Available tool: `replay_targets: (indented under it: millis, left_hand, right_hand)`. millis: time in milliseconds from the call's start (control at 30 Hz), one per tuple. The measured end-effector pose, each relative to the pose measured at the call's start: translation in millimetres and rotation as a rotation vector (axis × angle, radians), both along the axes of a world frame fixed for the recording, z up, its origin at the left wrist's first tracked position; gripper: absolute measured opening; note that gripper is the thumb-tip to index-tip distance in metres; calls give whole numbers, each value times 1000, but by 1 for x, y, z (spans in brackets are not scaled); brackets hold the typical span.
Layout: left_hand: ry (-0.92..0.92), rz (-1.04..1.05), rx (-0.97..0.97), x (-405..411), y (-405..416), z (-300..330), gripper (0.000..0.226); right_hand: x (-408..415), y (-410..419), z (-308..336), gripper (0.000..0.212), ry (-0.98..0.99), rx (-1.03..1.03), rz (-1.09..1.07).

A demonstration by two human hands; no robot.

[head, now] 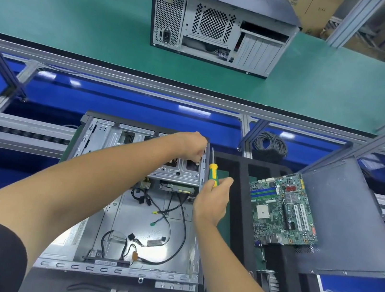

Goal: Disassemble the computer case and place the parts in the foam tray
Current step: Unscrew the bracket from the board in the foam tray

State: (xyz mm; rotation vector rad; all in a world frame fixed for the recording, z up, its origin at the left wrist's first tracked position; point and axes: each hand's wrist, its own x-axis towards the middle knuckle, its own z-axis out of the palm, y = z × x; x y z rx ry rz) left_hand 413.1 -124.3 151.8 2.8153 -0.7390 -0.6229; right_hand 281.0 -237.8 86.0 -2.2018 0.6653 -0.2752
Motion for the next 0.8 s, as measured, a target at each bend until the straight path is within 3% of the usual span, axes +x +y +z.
replay_targets:
  millis: [133, 467, 667, 800]
  left_hand:
    - [25, 50, -146, 3, 16, -3, 9]
    - [57, 394, -858, -50, 48, -32, 12]
    - [149, 455, -863, -101, 36, -39, 9]
    - [137, 451, -840, -128, 14, -33, 11]
  right_hand:
    - [0, 0, 0, 11, -1, 1, 2]
    - [2, -1, -2, 10, -17, -26, -1]
    - [-3, -2, -3, 10, -120, 82, -7]
    - [-16, -15, -1, 13, -282, 476, -74]
